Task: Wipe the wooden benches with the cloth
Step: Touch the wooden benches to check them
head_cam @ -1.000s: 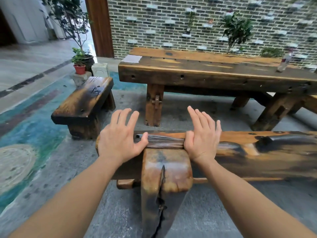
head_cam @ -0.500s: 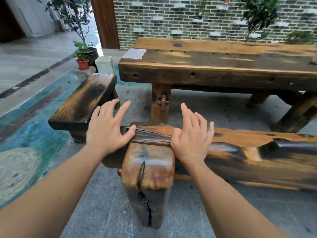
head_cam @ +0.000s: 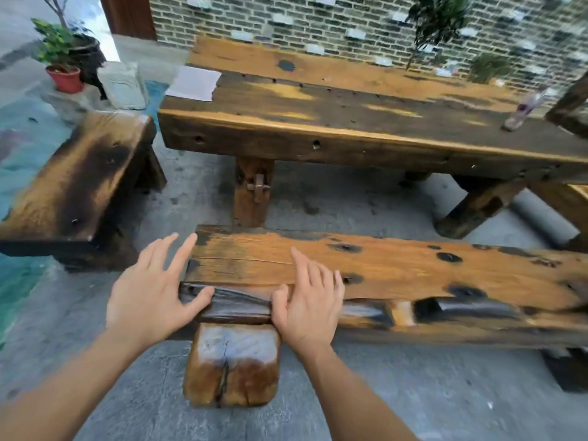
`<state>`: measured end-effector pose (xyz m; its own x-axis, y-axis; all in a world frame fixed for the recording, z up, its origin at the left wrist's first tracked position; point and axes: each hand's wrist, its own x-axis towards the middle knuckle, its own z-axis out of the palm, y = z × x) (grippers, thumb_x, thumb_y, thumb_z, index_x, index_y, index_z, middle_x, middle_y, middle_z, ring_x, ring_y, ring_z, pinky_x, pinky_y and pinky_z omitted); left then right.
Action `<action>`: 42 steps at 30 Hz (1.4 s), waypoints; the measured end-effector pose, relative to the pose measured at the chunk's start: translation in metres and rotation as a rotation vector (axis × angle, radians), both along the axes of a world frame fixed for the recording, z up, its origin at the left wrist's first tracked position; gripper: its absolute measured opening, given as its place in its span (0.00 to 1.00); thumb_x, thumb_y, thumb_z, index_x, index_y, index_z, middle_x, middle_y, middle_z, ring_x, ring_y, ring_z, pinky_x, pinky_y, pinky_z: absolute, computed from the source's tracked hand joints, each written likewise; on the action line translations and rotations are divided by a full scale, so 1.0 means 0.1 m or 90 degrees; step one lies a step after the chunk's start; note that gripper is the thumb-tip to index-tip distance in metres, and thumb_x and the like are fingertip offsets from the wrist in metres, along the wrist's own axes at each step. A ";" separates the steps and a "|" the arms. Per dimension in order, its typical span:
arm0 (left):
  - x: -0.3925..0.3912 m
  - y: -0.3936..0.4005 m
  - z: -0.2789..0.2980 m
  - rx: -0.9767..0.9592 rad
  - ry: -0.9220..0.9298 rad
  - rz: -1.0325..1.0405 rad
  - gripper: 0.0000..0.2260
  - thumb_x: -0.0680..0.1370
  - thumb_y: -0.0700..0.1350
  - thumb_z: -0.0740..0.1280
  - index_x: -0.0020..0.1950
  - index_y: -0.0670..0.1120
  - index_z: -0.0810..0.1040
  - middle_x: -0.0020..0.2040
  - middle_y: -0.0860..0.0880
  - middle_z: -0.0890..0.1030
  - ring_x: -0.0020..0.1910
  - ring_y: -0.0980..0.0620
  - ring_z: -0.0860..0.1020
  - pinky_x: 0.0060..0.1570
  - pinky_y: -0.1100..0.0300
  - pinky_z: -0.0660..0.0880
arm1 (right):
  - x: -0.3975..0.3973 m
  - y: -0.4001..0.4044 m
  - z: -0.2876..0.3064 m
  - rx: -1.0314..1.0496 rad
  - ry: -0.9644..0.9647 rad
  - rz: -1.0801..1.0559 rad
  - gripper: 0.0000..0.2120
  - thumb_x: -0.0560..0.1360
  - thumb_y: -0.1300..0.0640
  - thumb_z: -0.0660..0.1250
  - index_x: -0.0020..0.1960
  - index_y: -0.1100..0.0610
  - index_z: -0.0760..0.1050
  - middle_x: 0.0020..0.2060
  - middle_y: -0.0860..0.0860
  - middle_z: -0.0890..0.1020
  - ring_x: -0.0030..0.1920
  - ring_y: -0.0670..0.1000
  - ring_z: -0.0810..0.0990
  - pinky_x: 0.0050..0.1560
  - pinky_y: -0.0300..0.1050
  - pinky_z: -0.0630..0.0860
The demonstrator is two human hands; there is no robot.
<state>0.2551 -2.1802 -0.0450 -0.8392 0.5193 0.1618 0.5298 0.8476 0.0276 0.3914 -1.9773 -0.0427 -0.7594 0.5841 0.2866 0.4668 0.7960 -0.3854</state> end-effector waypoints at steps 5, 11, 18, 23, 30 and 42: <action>0.04 0.02 0.07 -0.059 -0.023 0.016 0.38 0.71 0.74 0.45 0.72 0.57 0.73 0.70 0.53 0.76 0.70 0.49 0.72 0.54 0.50 0.77 | 0.01 0.00 0.00 -0.029 0.020 0.015 0.28 0.70 0.45 0.57 0.67 0.50 0.77 0.63 0.48 0.82 0.63 0.54 0.78 0.72 0.56 0.66; 0.11 0.03 0.09 -0.099 0.006 0.048 0.32 0.70 0.75 0.43 0.33 0.51 0.70 0.33 0.50 0.79 0.35 0.46 0.77 0.30 0.58 0.61 | 0.04 0.02 -0.05 -0.019 -0.039 0.036 0.17 0.74 0.48 0.55 0.42 0.54 0.80 0.42 0.52 0.84 0.47 0.57 0.81 0.52 0.50 0.76; 0.44 0.05 0.17 -0.129 -0.002 0.041 0.31 0.75 0.71 0.50 0.35 0.46 0.74 0.37 0.44 0.82 0.41 0.42 0.79 0.41 0.53 0.62 | 0.33 0.04 0.04 -0.029 -0.147 0.123 0.19 0.82 0.47 0.50 0.54 0.58 0.75 0.51 0.57 0.79 0.55 0.61 0.74 0.50 0.54 0.73; 1.08 -0.16 0.11 -0.079 -0.015 0.074 0.29 0.73 0.67 0.52 0.29 0.46 0.77 0.28 0.42 0.78 0.31 0.41 0.78 0.36 0.55 0.63 | 0.84 -0.08 -0.07 0.026 -0.099 0.108 0.17 0.77 0.49 0.53 0.44 0.59 0.75 0.40 0.57 0.79 0.45 0.61 0.77 0.42 0.52 0.73; 1.51 -0.23 0.27 -0.105 -0.080 0.126 0.27 0.79 0.65 0.53 0.50 0.45 0.80 0.50 0.41 0.83 0.57 0.40 0.76 0.55 0.47 0.69 | 1.22 -0.18 0.19 -0.011 -0.247 0.123 0.21 0.85 0.45 0.48 0.61 0.57 0.72 0.60 0.56 0.77 0.61 0.60 0.72 0.60 0.56 0.68; 2.05 -0.28 0.16 -0.043 -0.246 0.165 0.26 0.76 0.51 0.58 0.62 0.30 0.74 0.62 0.26 0.71 0.59 0.26 0.69 0.59 0.31 0.65 | 2.78 0.42 0.47 -0.183 -0.300 0.249 0.35 0.81 0.53 0.58 0.83 0.51 0.45 0.83 0.49 0.44 0.82 0.53 0.45 0.79 0.53 0.55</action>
